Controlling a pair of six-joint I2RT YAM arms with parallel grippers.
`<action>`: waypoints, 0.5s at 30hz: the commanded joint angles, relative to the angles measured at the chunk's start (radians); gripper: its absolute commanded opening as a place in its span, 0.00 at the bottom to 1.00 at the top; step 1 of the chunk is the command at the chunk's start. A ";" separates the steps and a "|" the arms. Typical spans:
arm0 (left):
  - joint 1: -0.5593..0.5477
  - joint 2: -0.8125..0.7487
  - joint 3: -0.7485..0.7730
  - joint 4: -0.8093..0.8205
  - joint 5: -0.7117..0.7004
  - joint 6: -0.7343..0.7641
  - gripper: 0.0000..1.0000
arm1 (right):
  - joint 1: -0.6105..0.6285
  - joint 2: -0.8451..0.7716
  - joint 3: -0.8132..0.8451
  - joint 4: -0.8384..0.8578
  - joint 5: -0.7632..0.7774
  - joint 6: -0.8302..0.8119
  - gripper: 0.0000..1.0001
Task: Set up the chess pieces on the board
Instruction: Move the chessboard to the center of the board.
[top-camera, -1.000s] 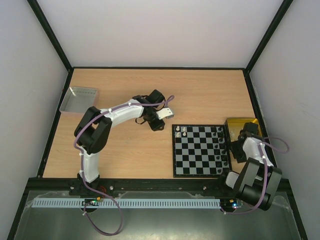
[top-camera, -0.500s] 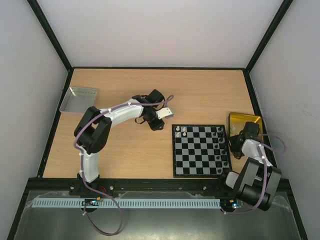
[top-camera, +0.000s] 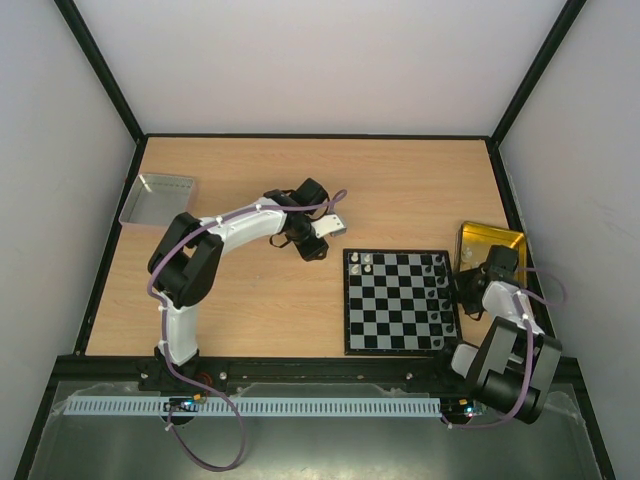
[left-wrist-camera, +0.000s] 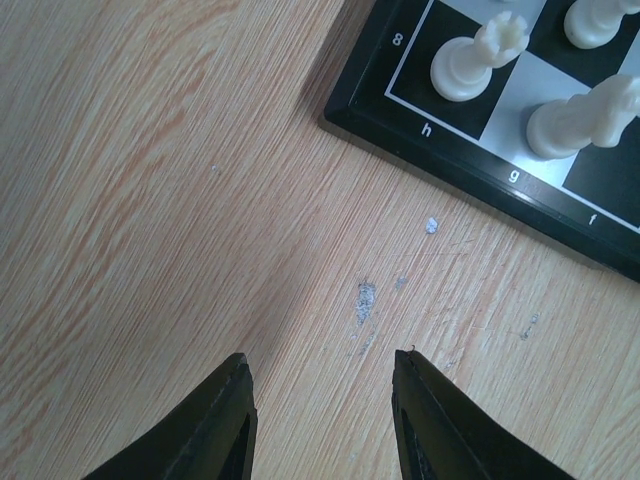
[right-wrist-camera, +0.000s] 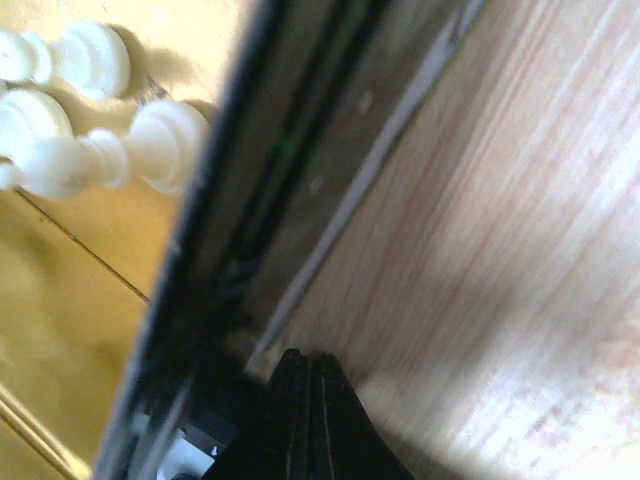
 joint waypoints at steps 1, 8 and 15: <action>0.005 -0.012 0.022 -0.034 -0.003 -0.006 0.41 | 0.003 -0.003 -0.050 -0.256 0.013 -0.016 0.02; 0.004 -0.016 0.032 -0.030 0.000 -0.007 0.41 | 0.005 -0.013 -0.046 -0.280 -0.013 -0.022 0.02; 0.005 -0.012 0.032 -0.029 -0.008 -0.008 0.41 | 0.053 0.012 -0.023 -0.246 -0.044 -0.006 0.02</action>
